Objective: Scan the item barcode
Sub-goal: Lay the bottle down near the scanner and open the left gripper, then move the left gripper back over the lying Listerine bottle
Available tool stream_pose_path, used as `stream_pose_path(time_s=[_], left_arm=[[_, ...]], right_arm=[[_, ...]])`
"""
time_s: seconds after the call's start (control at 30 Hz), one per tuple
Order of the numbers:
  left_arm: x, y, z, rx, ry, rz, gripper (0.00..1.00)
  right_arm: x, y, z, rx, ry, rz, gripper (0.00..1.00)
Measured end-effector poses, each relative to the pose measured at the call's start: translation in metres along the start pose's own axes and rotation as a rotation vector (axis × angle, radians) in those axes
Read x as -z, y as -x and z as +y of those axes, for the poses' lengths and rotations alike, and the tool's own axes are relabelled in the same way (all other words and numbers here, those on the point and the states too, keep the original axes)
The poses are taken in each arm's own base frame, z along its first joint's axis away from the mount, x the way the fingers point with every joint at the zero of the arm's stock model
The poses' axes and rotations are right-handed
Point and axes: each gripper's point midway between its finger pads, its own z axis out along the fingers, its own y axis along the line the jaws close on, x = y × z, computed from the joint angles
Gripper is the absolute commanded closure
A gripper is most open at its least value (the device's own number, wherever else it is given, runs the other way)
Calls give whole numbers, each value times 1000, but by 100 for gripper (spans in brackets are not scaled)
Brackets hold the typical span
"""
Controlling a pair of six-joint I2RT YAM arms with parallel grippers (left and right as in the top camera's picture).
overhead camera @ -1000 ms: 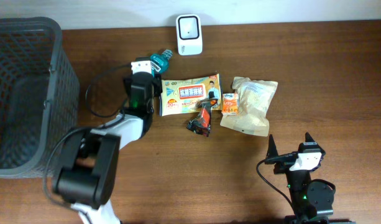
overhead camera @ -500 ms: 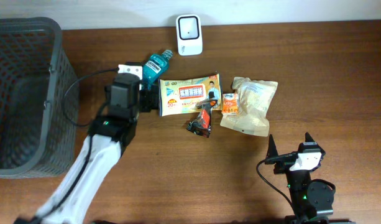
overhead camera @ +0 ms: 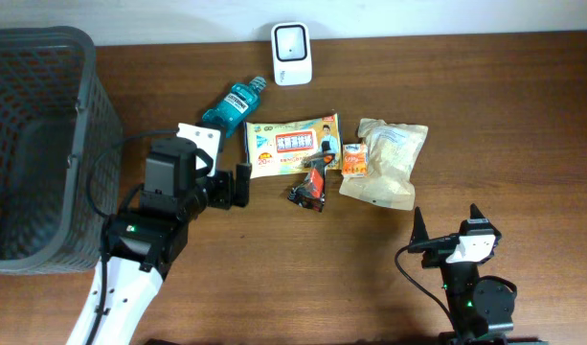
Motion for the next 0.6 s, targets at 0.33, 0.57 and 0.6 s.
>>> stream_pose_path(time_s=[0.33, 0.57, 0.6], left_arm=[[1, -16, -6, 6, -37, 66, 1], [1, -23, -6, 9, -37, 96, 1], [1, -24, -6, 10, -37, 100, 1]], right_arm=[[0, 0, 0, 0, 0, 0, 1], [0, 0, 0, 1, 0, 0, 1], [0, 0, 0, 0, 0, 0, 1]])
